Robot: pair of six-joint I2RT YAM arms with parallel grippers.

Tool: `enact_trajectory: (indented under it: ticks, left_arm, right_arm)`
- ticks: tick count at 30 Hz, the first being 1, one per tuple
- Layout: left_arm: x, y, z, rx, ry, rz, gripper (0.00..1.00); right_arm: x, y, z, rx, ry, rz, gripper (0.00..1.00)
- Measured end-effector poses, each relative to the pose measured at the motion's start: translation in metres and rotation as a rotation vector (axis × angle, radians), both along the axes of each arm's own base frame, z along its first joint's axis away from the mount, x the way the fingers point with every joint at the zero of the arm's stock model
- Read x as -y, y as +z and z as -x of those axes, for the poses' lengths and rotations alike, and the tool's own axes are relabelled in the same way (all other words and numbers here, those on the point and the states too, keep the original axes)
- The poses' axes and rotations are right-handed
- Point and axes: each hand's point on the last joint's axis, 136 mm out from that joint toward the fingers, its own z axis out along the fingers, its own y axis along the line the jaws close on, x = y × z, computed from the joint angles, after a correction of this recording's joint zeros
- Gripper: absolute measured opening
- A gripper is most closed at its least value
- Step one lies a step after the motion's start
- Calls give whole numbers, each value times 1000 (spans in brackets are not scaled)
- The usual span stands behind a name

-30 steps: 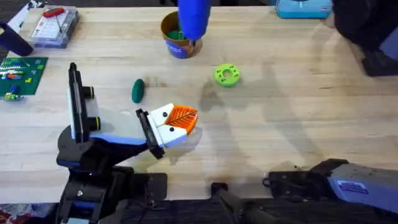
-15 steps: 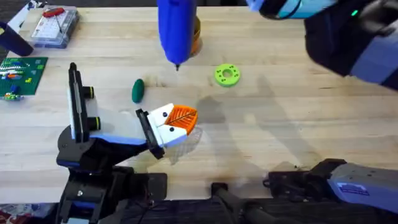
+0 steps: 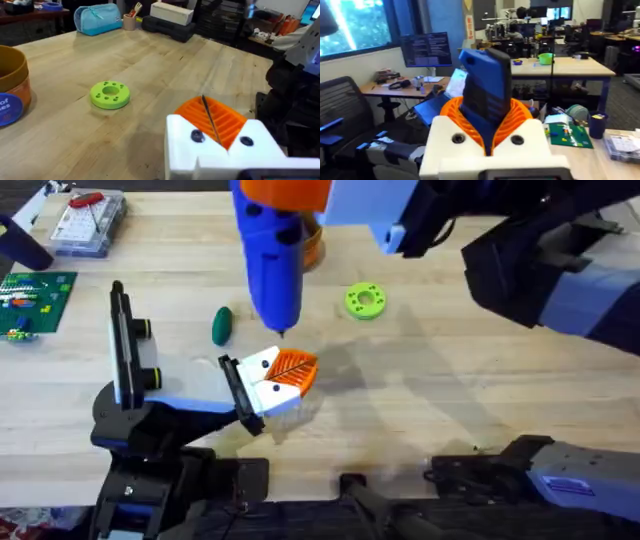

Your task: Pick up the gripper from the table and insert it into the empty holder that is missing its gripper. Then pick up a screw, insert it into the mounting hole, and use the screwdriver to tighten it. Finally, clean up the table by picking up the vegetable and placing it into the bucket.

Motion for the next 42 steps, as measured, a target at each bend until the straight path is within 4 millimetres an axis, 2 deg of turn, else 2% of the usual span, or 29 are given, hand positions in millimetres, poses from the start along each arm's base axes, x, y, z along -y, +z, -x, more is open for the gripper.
enact_trajectory:
  ticks: [4, 11, 42]
  left_arm:
    - [0, 0, 0, 0, 0, 0, 17]
    - [0, 0, 0, 8, 0, -4, 17]
    - [0, 0, 1, 71, -8, -34, 17]
  right_arm:
    - [-4, -2, 4, -1, 17, 3, 26]
    - [-8, -8, 0, -14, 19, 14, 26]
    - [-11, -9, 8, 40, 33, 5, 26]
